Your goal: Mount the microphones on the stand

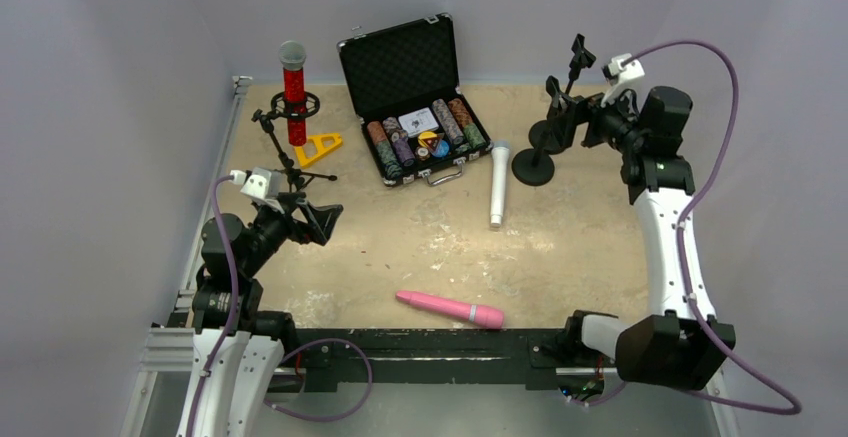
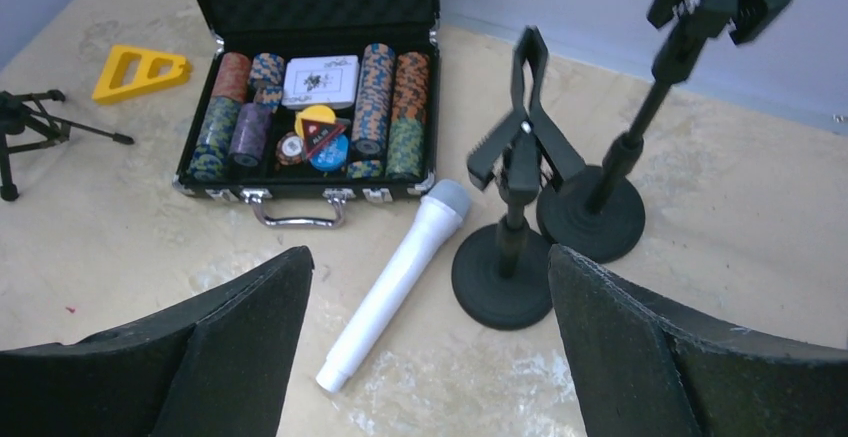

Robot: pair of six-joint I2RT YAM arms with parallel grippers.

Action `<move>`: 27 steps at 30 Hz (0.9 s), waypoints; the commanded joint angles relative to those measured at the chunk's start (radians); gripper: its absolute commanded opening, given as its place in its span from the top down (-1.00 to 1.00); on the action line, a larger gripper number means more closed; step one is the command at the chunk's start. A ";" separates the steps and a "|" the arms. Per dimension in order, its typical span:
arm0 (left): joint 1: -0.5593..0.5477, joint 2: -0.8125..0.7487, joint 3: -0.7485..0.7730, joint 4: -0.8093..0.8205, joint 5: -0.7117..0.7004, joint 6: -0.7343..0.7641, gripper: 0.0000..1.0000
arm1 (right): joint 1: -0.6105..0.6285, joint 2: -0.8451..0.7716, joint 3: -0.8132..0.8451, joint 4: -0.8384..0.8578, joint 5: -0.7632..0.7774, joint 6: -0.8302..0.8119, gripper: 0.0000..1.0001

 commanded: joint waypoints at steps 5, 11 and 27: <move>-0.007 0.017 0.004 0.041 0.018 -0.007 -0.99 | 0.201 0.118 0.211 -0.003 0.356 0.040 -0.75; -0.005 0.024 0.006 0.039 0.016 -0.002 -0.99 | 0.242 0.248 0.360 -0.049 0.529 0.014 -0.52; -0.005 0.035 0.009 0.036 0.011 0.005 -0.99 | 0.244 0.464 0.519 -0.145 0.511 -0.024 0.07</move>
